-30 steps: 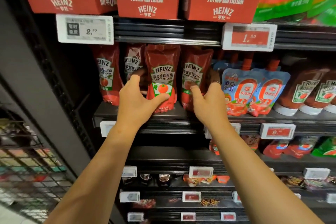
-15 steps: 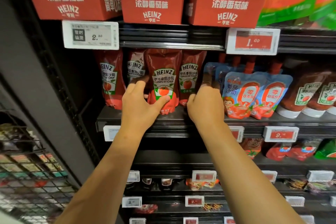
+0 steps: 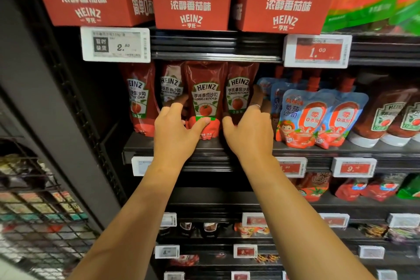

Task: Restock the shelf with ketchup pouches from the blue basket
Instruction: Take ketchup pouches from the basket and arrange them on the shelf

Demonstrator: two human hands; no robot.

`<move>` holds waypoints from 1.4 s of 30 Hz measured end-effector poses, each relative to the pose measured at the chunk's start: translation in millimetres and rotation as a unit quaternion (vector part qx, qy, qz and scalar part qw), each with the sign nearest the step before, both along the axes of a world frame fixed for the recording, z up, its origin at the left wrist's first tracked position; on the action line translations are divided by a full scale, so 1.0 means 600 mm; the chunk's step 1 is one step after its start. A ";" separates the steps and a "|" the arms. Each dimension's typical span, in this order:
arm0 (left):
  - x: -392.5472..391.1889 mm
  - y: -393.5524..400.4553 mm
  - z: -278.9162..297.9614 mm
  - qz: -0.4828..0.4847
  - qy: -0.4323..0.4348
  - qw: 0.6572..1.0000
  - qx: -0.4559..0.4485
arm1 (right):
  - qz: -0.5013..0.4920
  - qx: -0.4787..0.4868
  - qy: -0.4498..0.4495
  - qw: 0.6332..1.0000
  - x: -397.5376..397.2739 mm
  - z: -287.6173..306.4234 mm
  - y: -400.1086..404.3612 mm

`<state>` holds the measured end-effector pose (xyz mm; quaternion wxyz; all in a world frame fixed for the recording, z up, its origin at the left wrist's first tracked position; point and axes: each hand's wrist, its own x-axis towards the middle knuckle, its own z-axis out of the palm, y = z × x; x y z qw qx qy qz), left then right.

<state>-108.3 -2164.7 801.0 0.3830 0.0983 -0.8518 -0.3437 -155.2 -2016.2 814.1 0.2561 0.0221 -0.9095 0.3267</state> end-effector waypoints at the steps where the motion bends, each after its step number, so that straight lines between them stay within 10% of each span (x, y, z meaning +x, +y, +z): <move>1: 0.000 0.000 -0.001 0.001 0.001 1.000 0.001 | -0.001 -0.009 0.006 1.000 -0.001 0.005 -0.003; 23: -0.009 0.030 -0.011 0.040 0.016 0.993 -0.106 | -0.013 0.064 -0.031 0.997 -0.013 -0.003 0.020; 31: 0.034 -0.013 -0.007 0.154 0.080 0.983 -0.051 | 0.023 -0.081 0.078 0.993 0.039 -0.009 0.004; 42: 0.025 -0.067 -0.019 0.215 -0.106 0.970 -0.044 | -0.032 -0.007 0.006 0.999 0.032 -0.036 -0.042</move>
